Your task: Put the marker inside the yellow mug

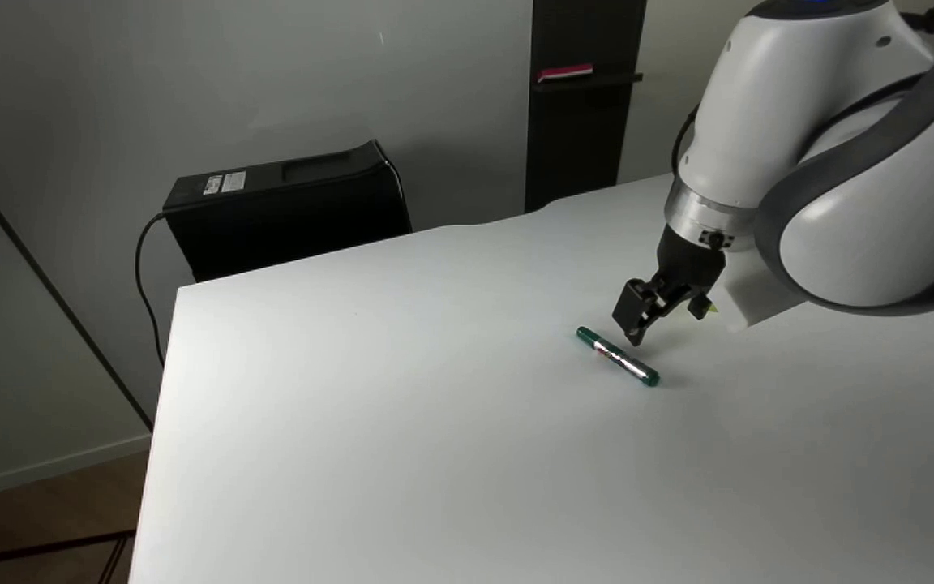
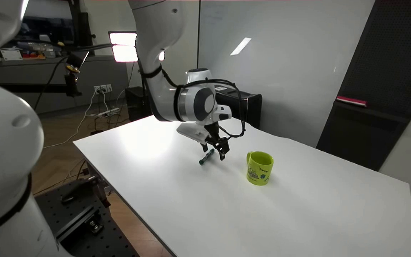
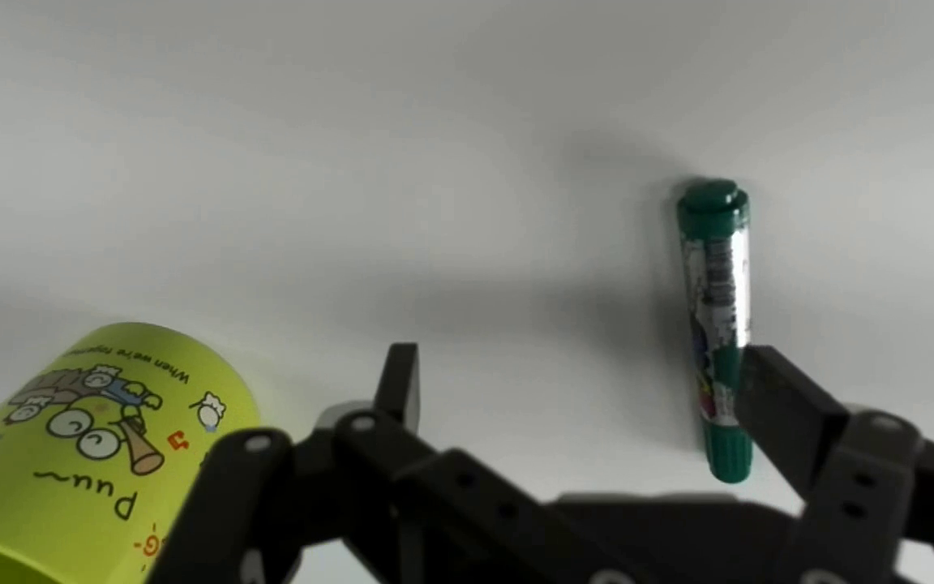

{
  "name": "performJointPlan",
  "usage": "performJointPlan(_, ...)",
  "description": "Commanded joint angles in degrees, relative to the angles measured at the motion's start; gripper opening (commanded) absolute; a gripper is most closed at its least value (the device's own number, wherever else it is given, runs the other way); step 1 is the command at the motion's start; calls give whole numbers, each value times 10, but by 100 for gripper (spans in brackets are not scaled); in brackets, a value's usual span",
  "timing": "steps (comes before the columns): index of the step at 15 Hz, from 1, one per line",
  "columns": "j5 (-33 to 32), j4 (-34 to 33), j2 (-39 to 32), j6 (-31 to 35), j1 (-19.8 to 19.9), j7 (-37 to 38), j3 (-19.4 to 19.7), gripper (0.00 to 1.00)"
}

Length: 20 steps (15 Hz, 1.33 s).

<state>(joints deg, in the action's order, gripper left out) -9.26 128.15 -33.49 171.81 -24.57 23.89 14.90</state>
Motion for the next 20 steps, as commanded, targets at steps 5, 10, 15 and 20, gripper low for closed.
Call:
performJointPlan(5,30,-57,-44,-32,8,-16,-10,100)
performJointPlan(10,30,-86,-71,-43,7,-16,-10,100)
performJointPlan(15,24,-98,-67,-61,-8,-5,0,100)
performJointPlan(20,22,-100,-59,-70,-13,-3,-2,100)
